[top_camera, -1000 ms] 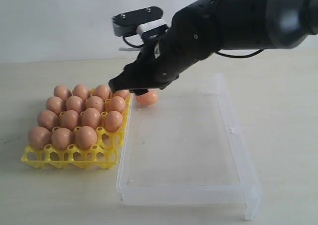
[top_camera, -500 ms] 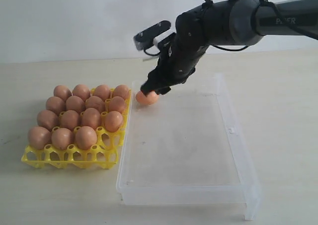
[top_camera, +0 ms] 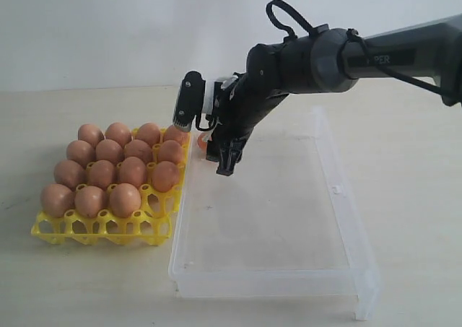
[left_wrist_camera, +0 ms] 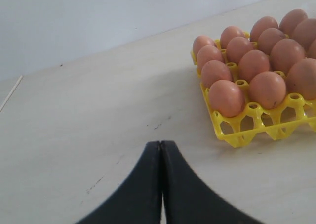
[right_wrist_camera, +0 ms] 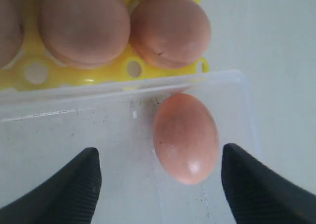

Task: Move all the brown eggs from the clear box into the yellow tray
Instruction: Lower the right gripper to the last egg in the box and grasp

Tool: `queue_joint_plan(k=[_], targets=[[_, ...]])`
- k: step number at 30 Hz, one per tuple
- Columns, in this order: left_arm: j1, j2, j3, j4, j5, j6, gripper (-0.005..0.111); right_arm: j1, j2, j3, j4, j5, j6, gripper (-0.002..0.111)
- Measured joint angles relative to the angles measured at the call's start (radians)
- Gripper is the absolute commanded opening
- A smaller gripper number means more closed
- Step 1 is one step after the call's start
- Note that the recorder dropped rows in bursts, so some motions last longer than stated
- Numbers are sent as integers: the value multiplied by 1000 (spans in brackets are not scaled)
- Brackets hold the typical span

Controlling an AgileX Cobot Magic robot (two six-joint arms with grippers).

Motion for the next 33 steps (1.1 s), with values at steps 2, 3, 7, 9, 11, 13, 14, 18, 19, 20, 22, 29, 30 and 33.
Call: queue_joint_plan(k=[2, 3, 7, 9, 11, 13, 14, 18, 19, 20, 22, 29, 30, 33], targets=[[0, 0, 0, 0, 0, 0, 0, 0, 11, 0, 2, -23, 0, 65], [0, 0, 0, 0, 0, 0, 0, 0, 18, 0, 2, -31, 0, 65], [0, 0, 0, 0, 0, 0, 0, 0, 38, 0, 2, -62, 0, 65], [0, 0, 0, 0, 0, 0, 0, 0, 47, 0, 2, -85, 0, 65], [0, 0, 0, 0, 0, 0, 0, 0, 52, 0, 2, -112, 0, 65], [0, 0, 0, 0, 0, 0, 0, 0, 59, 0, 4, -136, 0, 64], [0, 0, 0, 0, 0, 0, 0, 0, 64, 0, 4, -143, 0, 64], [0, 0, 0, 0, 0, 0, 0, 0, 78, 0, 6, -155, 0, 63], [0, 0, 0, 0, 0, 0, 0, 0, 81, 0, 6, -161, 0, 62], [0, 0, 0, 0, 0, 0, 0, 0, 86, 0, 6, -171, -2, 62], [0, 0, 0, 0, 0, 0, 0, 0, 94, 0, 8, -188, -2, 60], [0, 0, 0, 0, 0, 0, 0, 0, 114, -4, 15, -222, -2, 26], [0, 0, 0, 0, 0, 0, 0, 0, 114, -4, 15, -224, 0, 15], [0, 0, 0, 0, 0, 0, 0, 0, 114, -4, 15, -226, 3, 0]])
